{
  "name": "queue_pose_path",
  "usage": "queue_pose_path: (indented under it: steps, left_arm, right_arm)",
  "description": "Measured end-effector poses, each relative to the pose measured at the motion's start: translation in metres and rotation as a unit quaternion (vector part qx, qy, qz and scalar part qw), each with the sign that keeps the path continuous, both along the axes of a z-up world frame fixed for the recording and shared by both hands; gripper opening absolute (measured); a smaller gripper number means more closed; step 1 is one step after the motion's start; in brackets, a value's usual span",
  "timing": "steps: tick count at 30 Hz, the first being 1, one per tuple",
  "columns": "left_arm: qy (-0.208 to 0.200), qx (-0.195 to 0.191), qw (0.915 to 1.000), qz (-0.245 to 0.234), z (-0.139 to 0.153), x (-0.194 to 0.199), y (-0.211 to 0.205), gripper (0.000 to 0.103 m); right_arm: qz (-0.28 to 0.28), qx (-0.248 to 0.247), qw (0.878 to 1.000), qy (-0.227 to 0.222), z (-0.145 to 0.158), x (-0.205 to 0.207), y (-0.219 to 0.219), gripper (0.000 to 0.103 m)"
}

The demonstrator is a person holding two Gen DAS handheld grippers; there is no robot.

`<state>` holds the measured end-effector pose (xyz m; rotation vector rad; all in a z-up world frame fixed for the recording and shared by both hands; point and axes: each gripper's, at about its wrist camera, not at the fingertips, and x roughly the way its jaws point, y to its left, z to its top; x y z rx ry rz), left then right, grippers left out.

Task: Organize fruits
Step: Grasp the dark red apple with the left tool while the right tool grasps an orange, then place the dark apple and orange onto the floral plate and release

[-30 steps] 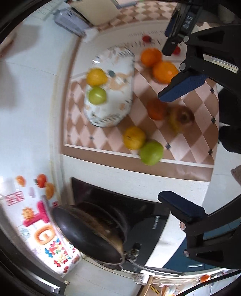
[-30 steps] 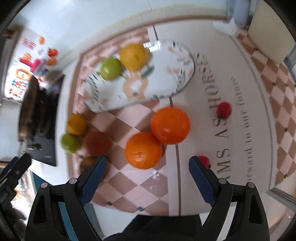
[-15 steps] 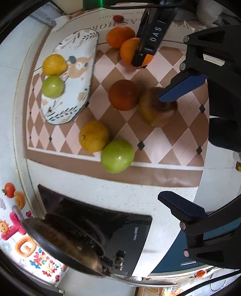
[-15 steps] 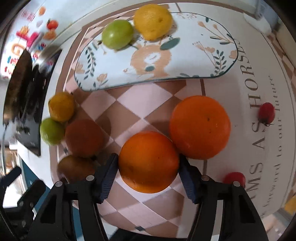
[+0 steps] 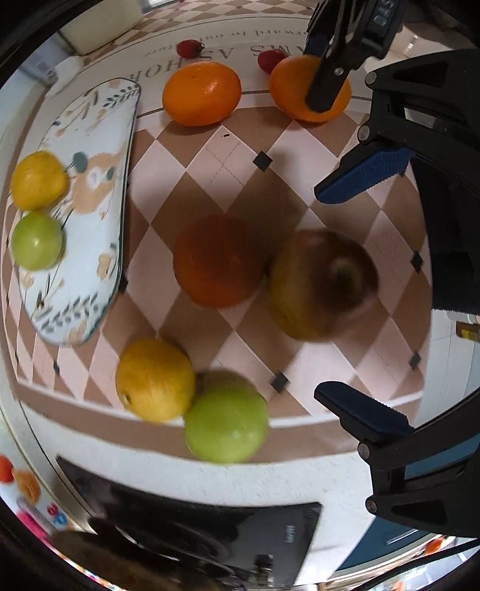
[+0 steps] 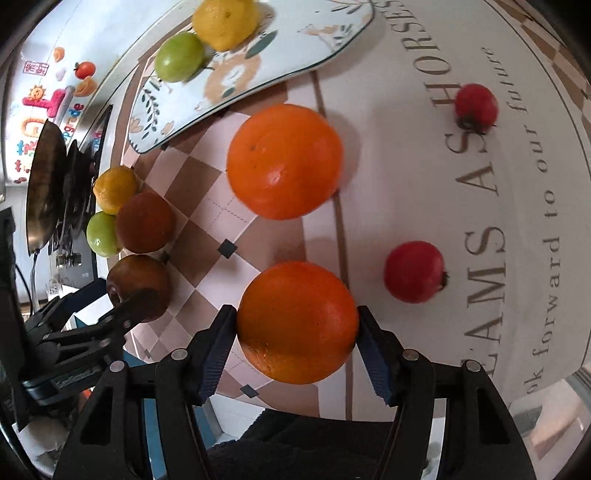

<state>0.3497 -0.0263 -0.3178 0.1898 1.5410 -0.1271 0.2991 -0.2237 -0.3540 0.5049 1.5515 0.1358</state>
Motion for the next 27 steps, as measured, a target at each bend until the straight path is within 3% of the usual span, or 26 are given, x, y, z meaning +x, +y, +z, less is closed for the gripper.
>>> queue_pose_path:
  steps: [2,3,5,15,21,27]
  left_arm:
    - [0.002,-0.001,0.9999,-0.012,-0.004,0.004,-0.006,0.093]
    - [0.005,0.002,0.9998,-0.017,-0.006,0.006,-0.009,0.077]
    - [0.001,0.025,0.9994,-0.025,-0.01,0.009,-0.013,0.064]
    - [0.013,0.003,0.9999,0.007,-0.006,-0.009,0.003,0.063]
    - [0.007,0.01,0.9999,0.009,-0.01,-0.015,0.002,0.063]
    - [0.0,0.007,0.9998,0.016,-0.003,-0.02,0.006,0.063]
  right_arm:
    - [0.004,-0.017,1.0,-0.01,0.005,-0.001,-0.001,0.072]
    - [0.006,-0.023,1.0,-0.014,0.008,-0.001,-0.001,0.072]
    - [0.008,-0.029,0.999,-0.02,0.012,-0.001,-0.003,0.072]
    - [0.036,-0.042,0.998,-0.032,0.028,-0.001,0.006,0.077]
    - [0.072,-0.071,0.995,-0.011,0.015,0.002,0.019,0.077]
    - [0.091,-0.085,0.992,-0.016,0.011,-0.001,0.023,0.068]
